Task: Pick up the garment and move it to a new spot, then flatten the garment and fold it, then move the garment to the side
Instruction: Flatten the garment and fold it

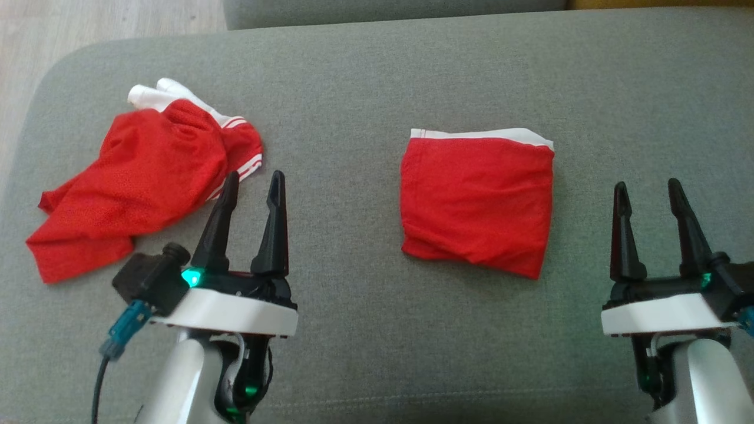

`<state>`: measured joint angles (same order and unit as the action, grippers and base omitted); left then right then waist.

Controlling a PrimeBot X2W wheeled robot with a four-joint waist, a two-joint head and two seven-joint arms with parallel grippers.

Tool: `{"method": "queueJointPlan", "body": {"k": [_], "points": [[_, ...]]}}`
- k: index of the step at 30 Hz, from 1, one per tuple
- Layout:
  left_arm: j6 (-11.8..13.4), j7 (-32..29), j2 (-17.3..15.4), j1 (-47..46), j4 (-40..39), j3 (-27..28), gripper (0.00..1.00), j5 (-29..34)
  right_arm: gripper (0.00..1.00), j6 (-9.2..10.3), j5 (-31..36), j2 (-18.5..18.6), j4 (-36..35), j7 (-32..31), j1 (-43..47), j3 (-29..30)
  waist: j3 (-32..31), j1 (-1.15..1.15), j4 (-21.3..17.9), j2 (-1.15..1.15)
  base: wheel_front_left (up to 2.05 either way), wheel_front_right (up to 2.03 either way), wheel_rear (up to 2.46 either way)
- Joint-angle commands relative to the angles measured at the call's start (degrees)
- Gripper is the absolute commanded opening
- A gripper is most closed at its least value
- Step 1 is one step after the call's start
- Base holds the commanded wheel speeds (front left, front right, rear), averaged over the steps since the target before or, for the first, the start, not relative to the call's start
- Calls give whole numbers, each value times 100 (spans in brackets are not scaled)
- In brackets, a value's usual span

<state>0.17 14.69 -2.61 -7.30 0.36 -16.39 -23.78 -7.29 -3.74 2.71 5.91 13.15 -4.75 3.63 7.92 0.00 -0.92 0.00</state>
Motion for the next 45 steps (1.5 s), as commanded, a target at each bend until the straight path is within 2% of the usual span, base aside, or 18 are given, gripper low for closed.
{"method": "queueJointPlan", "body": {"k": [1, 5, 6, 14, 20, 26, 36, 45], "points": [[-5, 30, -27, -170, -185, 176, 100, 20, 100, -20, -46, 19, -218, 55, -86, -153, 9, 0, 7, 0, 0, 0, 0], [-14, 30, -27, -220, -196, 123, 100, 3, 100, -20, -72, 18, -253, 41, -156, -119, 83, 0, 79, 0, 0, 0, 0], [-23, 30, -27, -251, -201, 94, 100, -2, 0, -20, -51, 18, -280, 44, -239, -147, 150, 0, 151, 0, 0, 0, 0], [-41, 30, -27, -404, -190, -37, 100, -39, 0, -20, 126, 18, 114, -77, -872, -460, 563, 0, 630, 0, 0, 0, 0], [-51, 30, -27, -536, -171, -119, 100, -89, 0, -20, 340, 17, 1075, -224, -1454, -653, 876, 0, 1037, 0, 0, 0, 0], [-45, 30, -27, -639, -187, -152, 100, -135, 0, -20, 678, 17, 2110, -259, -1899, -396, 1120, 0, 1293, 0, 0, 0, 0], [-46, 30, -27, -719, -156, -125, 100, -115, 0, -20, 761, 17, 3199, -103, -2324, -267, 1216, 0, 1259, 0, 0, 0, 0], [-60, 30, -27, -669, -125, -53, 100, -54, 0, -20, 463, 17, 3092, 149, -2382, -469, 880, 0, 946, 0, 0, 0, 0]]}}
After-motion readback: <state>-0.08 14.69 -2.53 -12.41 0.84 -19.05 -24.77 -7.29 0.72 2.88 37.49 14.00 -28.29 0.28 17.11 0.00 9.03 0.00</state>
